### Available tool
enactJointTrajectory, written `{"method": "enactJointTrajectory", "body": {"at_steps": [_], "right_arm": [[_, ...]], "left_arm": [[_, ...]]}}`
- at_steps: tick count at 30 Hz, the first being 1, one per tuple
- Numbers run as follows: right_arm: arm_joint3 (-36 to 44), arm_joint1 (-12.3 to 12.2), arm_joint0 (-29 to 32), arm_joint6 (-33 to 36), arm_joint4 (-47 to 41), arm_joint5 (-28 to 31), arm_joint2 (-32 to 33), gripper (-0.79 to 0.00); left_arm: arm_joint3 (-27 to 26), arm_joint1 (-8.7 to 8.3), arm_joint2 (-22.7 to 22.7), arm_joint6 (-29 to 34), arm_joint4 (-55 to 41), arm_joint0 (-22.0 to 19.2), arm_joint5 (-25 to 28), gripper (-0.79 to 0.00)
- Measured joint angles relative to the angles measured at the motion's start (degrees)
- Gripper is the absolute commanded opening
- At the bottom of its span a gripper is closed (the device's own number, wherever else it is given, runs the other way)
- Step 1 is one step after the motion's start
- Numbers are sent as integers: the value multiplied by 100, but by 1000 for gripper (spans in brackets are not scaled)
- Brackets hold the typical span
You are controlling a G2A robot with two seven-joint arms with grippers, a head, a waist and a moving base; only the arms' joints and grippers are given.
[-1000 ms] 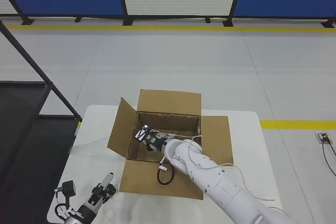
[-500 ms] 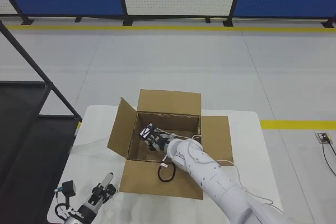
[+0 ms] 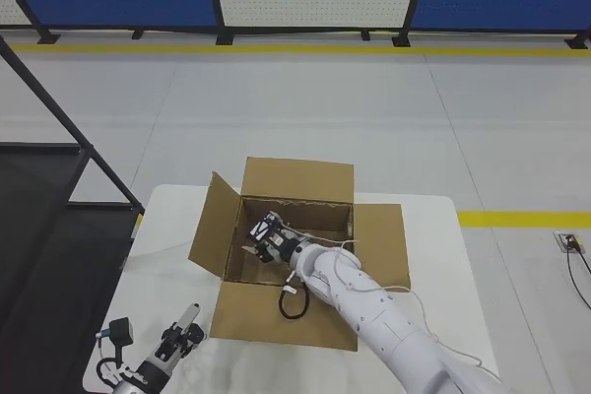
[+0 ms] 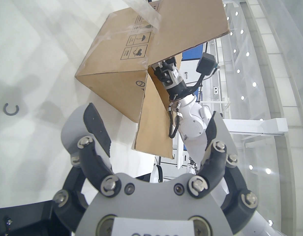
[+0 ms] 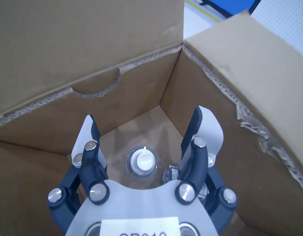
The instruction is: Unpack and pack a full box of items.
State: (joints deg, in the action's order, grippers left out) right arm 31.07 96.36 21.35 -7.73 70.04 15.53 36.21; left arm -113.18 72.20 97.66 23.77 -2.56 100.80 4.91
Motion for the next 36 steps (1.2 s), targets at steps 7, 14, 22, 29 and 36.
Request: {"method": "enactJointTrajectory", "body": {"at_steps": [7, 14, 22, 29, 36], "right_arm": [[1812, -619, 911, -436, 815, -332, 673, 0], [4357, -1174, 2297, 322, 1660, -128, 1595, 0], [4154, -1166, 2219, 246, 1625, -136, 1575, 0], [4222, -1175, 2298, 239, 1516, -26, 1649, 0], [4718, -1333, 2694, -173, 1210, 495, 2256, 0]], "left_arm": [[0, 0, 0, 0, 0, 0, 0, 0], [0, 0, 0, 0, 0, 0, 0, 0], [0, 0, 0, 0, 0, 0, 0, 0], [-27, 4, 4, -169, -19, -104, 59, 0], [-289, 3, 44, -575, 191, -339, 139, 0]]}}
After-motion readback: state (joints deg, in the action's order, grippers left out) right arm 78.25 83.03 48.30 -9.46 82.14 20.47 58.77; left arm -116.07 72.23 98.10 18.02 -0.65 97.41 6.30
